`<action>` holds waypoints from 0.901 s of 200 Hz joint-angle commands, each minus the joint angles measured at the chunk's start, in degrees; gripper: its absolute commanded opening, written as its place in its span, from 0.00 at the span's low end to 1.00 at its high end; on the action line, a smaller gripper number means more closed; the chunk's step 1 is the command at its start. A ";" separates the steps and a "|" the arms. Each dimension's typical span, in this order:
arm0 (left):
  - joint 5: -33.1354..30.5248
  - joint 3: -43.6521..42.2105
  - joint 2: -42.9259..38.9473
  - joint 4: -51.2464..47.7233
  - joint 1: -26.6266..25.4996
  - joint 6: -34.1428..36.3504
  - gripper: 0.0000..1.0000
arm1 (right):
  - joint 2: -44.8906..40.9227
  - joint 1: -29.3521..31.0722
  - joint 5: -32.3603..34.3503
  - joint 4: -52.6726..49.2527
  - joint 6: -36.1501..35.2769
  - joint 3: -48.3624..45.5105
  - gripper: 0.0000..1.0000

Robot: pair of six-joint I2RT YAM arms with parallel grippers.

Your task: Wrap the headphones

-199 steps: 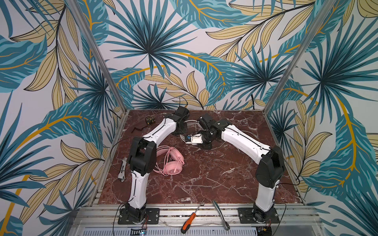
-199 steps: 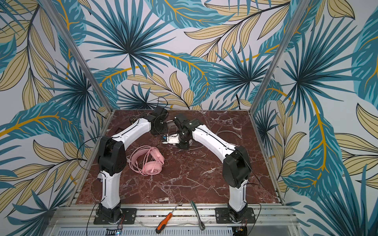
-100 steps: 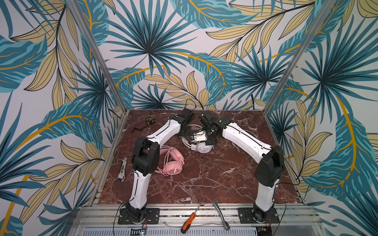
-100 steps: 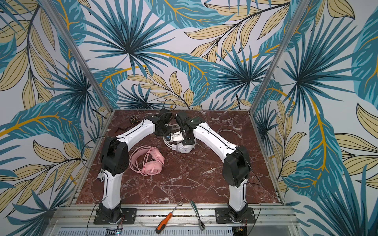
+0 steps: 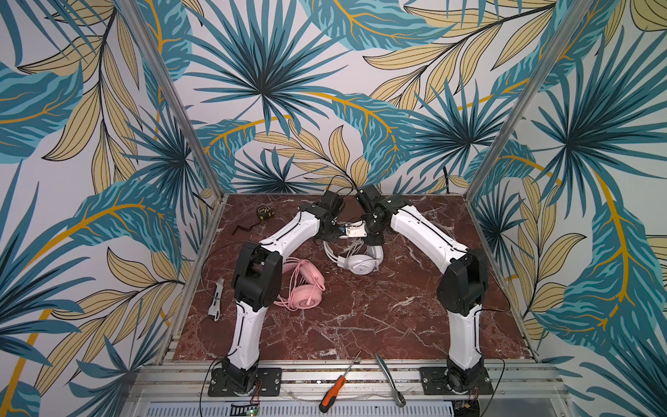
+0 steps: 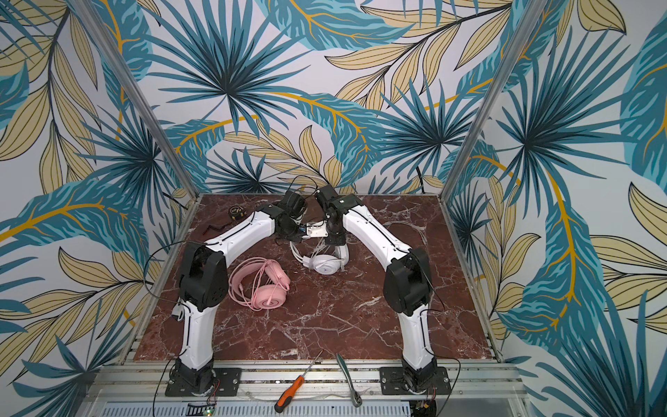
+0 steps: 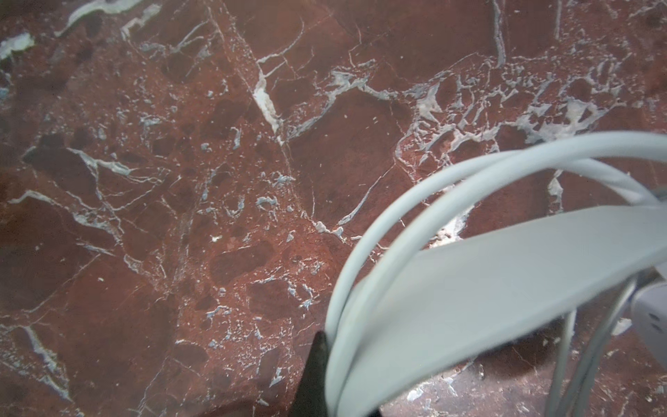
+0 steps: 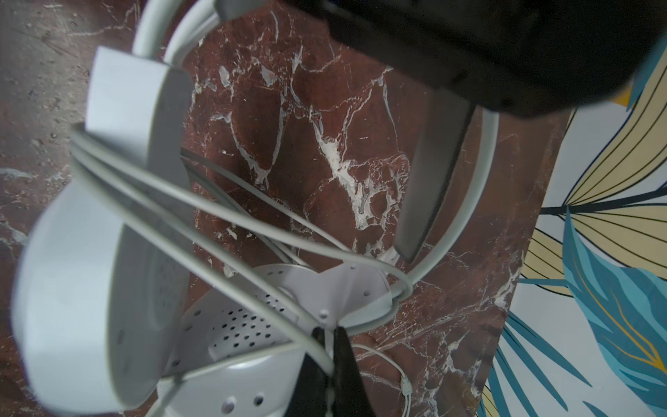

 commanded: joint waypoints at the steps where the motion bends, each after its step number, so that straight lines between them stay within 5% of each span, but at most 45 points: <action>1: 3.14 -0.40 -2.47 -1.38 -0.83 5.07 0.00 | 1.73 -2.56 -1.74 1.15 3.05 1.47 0.02; 122: 8.98 -3.52 -5.85 -1.33 -0.84 9.33 0.00 | 5.26 -11.39 -15.42 3.00 19.50 1.91 0.30; 180: 13.48 -3.70 -7.04 -1.42 -0.67 10.20 0.00 | 5.51 -14.92 -16.88 9.91 18.91 -5.78 0.35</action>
